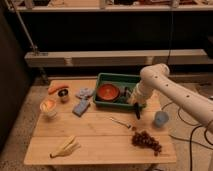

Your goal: Wipe tray with brush

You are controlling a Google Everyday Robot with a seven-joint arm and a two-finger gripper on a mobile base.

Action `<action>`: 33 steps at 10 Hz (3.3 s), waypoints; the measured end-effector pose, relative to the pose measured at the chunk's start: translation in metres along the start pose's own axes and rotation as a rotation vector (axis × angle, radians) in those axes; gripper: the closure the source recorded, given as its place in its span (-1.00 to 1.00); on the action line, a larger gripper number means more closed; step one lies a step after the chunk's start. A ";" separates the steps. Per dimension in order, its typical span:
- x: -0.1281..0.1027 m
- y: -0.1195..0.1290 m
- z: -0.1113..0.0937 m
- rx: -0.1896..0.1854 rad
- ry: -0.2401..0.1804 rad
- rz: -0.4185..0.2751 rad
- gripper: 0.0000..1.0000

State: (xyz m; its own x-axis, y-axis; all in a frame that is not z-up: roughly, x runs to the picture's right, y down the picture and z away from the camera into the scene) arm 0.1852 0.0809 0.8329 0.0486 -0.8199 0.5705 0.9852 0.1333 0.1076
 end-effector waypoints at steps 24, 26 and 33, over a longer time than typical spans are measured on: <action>0.092 -0.012 0.029 0.149 -0.055 0.061 1.00; 0.070 -0.020 0.020 0.180 -0.066 0.024 1.00; 0.017 0.002 0.010 0.150 -0.103 0.015 1.00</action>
State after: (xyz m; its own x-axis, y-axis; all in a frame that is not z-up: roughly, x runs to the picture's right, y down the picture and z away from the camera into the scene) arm 0.1867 0.0731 0.8507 0.0383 -0.7570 0.6523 0.9486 0.2327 0.2144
